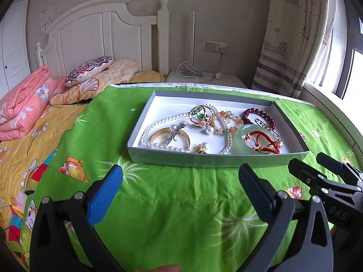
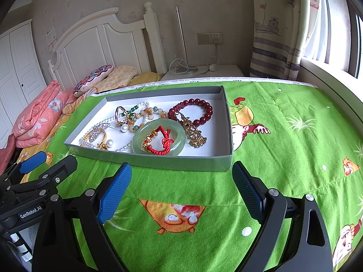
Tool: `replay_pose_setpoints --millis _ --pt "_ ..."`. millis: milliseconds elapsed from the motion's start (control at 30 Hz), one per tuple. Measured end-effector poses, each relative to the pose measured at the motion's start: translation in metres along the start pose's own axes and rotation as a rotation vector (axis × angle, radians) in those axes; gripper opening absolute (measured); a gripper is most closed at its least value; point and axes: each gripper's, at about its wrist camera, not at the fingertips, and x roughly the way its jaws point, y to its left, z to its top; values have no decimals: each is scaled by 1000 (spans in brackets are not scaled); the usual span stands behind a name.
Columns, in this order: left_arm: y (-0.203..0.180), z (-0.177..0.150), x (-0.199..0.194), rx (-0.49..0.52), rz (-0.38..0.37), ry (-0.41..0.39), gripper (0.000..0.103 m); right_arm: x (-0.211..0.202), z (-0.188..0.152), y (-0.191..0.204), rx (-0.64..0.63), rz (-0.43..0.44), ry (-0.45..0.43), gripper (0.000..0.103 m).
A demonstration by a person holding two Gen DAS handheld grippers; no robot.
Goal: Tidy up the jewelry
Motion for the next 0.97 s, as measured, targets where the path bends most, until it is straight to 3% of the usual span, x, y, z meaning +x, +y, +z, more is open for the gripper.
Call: replay_pose_setpoints --millis 533,667,967 --pt "-3 -1 -2 15 8 -19 101 0 0 0 1 1 1 87" --pt "-1 -9 -3 -12 98 -39 101 0 0 0 1 1 1 87" --pt "6 -8 -2 -29 51 0 101 0 -1 1 0 -1 9 87"
